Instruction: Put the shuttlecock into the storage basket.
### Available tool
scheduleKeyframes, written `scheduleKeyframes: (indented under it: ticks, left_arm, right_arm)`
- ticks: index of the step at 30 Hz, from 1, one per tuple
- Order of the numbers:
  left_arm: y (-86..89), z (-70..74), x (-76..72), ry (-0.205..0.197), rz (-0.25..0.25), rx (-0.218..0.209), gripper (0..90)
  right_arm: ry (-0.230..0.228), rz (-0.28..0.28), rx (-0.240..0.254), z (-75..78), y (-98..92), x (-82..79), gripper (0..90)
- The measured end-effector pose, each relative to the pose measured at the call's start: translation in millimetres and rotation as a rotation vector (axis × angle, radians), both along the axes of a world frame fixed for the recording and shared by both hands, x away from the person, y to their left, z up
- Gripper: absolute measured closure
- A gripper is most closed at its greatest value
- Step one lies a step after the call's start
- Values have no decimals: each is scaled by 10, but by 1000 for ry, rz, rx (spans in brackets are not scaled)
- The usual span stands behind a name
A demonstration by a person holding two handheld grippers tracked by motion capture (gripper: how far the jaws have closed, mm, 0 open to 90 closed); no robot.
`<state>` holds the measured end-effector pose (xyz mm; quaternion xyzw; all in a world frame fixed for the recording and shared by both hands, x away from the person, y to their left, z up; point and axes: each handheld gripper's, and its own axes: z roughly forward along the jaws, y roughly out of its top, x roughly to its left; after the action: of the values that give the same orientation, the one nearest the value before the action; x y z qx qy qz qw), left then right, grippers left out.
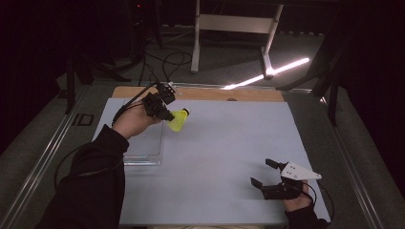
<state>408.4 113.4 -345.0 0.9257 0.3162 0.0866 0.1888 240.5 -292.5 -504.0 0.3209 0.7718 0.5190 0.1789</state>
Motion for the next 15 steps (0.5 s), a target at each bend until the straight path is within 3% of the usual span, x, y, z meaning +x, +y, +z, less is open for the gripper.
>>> scheduleKeyframes:
  ticks: [5,9,15]
  left_arm:
    - [120,6,7,-10,45,-10,900]
    - [212,-12,13,-15,66,15,900]
    - [335,-52,-1,-16,105,18,900]
  right_arm:
    - [0,-1,0,2,0,-1,87]
    - [-1,-2,-1,2,0,0,87]
    - [-1,-4,-1,1,0,1,87]
